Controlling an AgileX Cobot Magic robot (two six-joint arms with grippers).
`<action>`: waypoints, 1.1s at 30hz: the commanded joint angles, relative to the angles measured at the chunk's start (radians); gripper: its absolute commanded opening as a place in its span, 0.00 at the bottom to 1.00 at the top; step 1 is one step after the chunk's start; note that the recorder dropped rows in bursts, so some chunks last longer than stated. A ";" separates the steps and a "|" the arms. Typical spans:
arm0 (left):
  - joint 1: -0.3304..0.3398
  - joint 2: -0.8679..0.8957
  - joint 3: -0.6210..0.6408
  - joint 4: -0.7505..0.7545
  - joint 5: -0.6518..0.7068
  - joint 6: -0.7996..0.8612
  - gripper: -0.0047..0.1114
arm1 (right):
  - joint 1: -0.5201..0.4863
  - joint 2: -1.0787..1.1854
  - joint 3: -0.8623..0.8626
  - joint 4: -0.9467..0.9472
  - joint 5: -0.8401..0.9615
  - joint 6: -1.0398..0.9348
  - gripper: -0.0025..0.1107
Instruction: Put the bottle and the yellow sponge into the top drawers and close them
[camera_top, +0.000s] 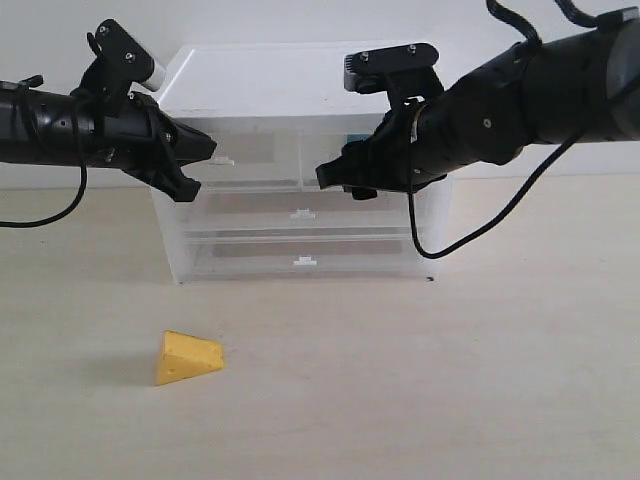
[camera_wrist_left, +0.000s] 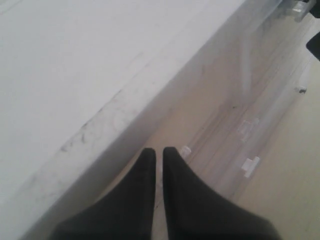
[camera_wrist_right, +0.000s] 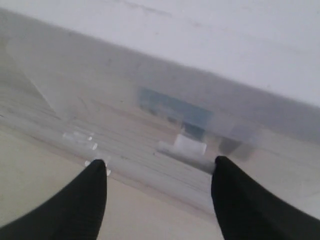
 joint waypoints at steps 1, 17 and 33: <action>0.004 -0.003 -0.001 -0.009 -0.005 0.004 0.07 | -0.005 0.004 -0.015 -0.008 -0.064 0.004 0.50; 0.004 -0.003 -0.001 -0.005 -0.006 0.004 0.07 | -0.028 0.004 -0.065 -0.039 0.037 0.001 0.20; 0.004 -0.003 0.004 -0.005 0.007 -0.086 0.07 | -0.025 0.002 -0.065 -0.051 0.257 -0.030 0.32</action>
